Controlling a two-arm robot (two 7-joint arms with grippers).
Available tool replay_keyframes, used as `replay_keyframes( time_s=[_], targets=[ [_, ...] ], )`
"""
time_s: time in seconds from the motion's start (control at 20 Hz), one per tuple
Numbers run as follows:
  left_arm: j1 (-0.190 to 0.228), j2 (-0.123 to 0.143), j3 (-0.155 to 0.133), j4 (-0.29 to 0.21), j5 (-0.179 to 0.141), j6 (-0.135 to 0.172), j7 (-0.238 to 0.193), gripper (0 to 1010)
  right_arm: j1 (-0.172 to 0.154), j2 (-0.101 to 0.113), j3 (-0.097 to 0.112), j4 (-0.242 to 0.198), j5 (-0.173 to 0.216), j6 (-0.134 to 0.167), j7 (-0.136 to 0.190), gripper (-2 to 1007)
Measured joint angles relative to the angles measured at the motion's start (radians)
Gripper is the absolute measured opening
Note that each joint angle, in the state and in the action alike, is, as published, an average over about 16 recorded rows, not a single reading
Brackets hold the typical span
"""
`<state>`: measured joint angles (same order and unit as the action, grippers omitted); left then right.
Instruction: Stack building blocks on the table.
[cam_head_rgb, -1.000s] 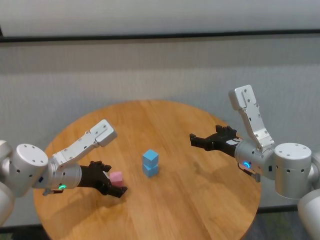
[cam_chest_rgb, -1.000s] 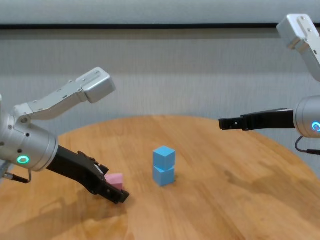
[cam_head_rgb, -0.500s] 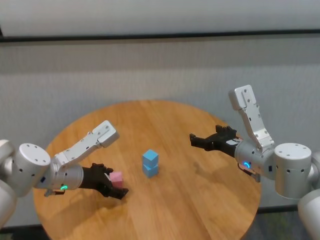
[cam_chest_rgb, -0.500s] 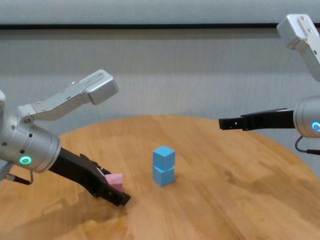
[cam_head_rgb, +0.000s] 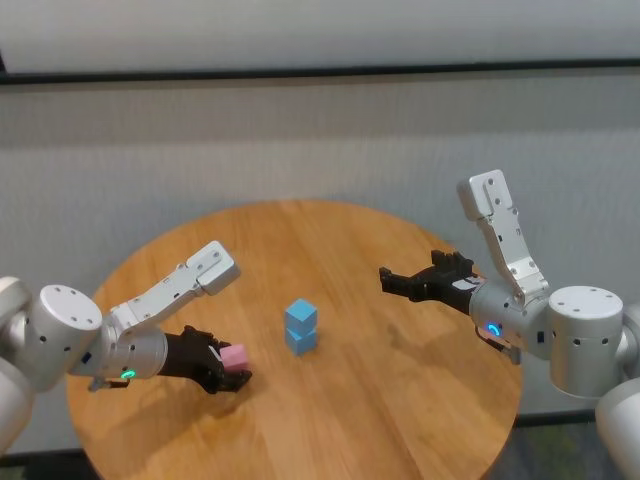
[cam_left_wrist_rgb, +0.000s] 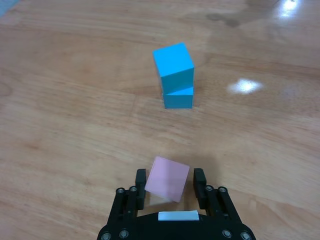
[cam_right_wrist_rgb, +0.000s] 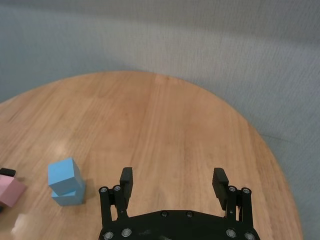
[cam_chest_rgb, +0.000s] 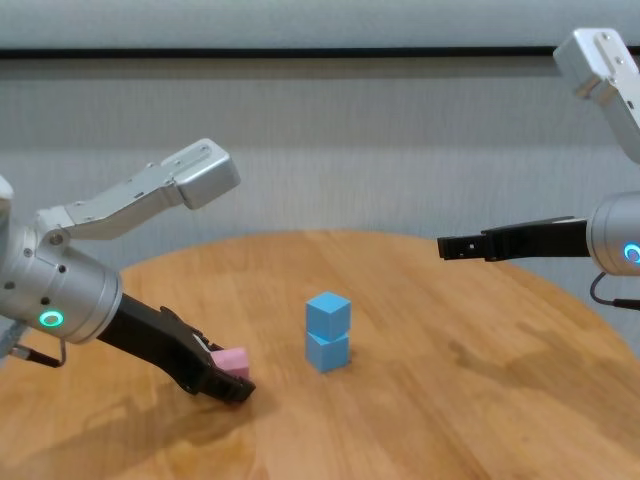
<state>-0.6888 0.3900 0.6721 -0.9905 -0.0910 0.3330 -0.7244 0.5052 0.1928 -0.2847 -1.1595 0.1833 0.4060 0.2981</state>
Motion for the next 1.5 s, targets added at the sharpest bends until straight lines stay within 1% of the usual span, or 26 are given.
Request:
replay_keyframes(
  time_s=[0.2, 0.45, 0.65, 0.8, 0.95, 1.15, 1.35, 1.5],
  targets=[
    [-0.001, 0.001, 0.002, -0.004, 0.002, 0.003, 0.001, 536, 0.000, 0.000, 0.000, 0.000, 0.000, 0.000, 0.000, 1004],
    [0.000, 0.004, 0.002, -0.010, 0.003, 0.008, 0.003, 438, 0.000, 0.000, 0.000, 0.000, 0.000, 0.000, 0.000, 1004],
    [0.005, 0.010, -0.006, -0.028, -0.002, 0.016, 0.009, 405, 0.000, 0.000, 0.000, 0.000, 0.000, 0.000, 0.000, 1005],
    [0.011, 0.019, -0.015, -0.059, -0.009, 0.030, 0.017, 401, 0.000, 0.000, 0.000, 0.000, 0.000, 0.000, 0.000, 1005],
    [0.014, 0.028, -0.026, -0.096, -0.016, 0.050, 0.026, 401, 0.000, 0.000, 0.000, 0.000, 0.000, 0.000, 0.000, 1005],
    [0.012, 0.034, -0.038, -0.152, -0.026, 0.087, 0.039, 401, 0.000, 0.000, 0.000, 0.000, 0.000, 0.000, 0.000, 1005],
    [-0.002, 0.031, -0.038, -0.201, -0.031, 0.131, 0.049, 401, 0.000, 0.000, 0.000, 0.000, 0.000, 0.000, 0.000, 1004],
    [-0.022, 0.021, -0.030, -0.221, -0.030, 0.162, 0.054, 401, 0.000, 0.000, 0.000, 0.000, 0.000, 0.000, 0.000, 1004]
  ],
)
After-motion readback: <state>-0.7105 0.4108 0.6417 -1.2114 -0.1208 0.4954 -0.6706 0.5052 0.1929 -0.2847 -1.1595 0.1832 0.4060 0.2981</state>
